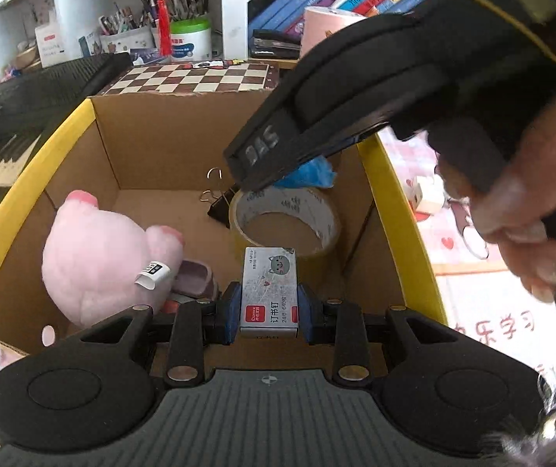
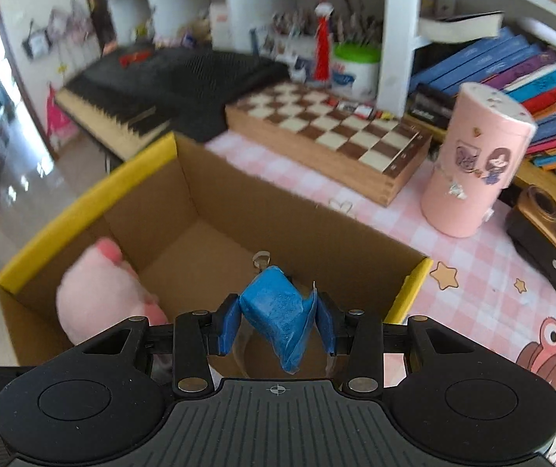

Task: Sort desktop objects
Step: 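Release the card box into the box with the left tool while the right tool drops the cloth, then withdraw both open tools from the box toward the spray bottle and plug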

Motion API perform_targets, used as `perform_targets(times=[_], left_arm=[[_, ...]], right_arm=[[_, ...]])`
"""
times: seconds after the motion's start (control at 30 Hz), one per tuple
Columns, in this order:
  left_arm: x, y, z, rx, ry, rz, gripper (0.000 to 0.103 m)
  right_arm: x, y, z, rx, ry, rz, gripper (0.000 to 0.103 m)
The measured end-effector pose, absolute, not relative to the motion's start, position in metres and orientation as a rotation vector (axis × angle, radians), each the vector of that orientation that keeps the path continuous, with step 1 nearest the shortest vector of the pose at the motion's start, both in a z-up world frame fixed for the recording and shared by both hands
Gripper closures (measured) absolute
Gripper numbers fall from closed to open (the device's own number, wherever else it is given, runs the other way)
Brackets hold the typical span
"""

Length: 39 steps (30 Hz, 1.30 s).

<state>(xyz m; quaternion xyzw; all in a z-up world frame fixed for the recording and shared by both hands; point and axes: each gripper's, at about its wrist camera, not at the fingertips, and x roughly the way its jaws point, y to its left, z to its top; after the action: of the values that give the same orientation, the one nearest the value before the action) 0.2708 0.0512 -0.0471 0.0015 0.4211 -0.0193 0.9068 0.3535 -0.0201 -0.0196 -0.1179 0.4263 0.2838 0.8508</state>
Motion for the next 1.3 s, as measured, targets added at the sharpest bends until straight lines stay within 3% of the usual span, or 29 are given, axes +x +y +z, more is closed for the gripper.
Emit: perform_targets(times=[0.2, 0.5, 0.63, 0.93, 1.3], left_arm=[[0.271, 0.050, -0.047, 0.005, 0.873, -0.046, 0.074], [0.257, 0.053, -0.028, -0.001, 0.766, -0.022, 0.043], [0.243, 0.054, -0.016, -0.001, 0.704, -0.015, 0.034], [0.205, 0.060, 0.016, -0.019, 0.582, -0.009, 0.022], [0.139, 0.090, 0.051, -0.060, 0.463, 0.049, 0.019]], right_arm=[[0.353, -0.002, -0.031, -0.401, 0.938, 0.632, 0.061], [0.346, -0.009, -0.025, -0.351, 0.913, 0.639, 0.060], [0.335, -0.017, -0.008, -0.284, 0.862, 0.608, 0.052], [0.289, -0.048, 0.039, -0.156, 0.680, 0.571, 0.052], [0.223, -0.104, 0.075, -0.021, 0.514, 0.414, 0.052]])
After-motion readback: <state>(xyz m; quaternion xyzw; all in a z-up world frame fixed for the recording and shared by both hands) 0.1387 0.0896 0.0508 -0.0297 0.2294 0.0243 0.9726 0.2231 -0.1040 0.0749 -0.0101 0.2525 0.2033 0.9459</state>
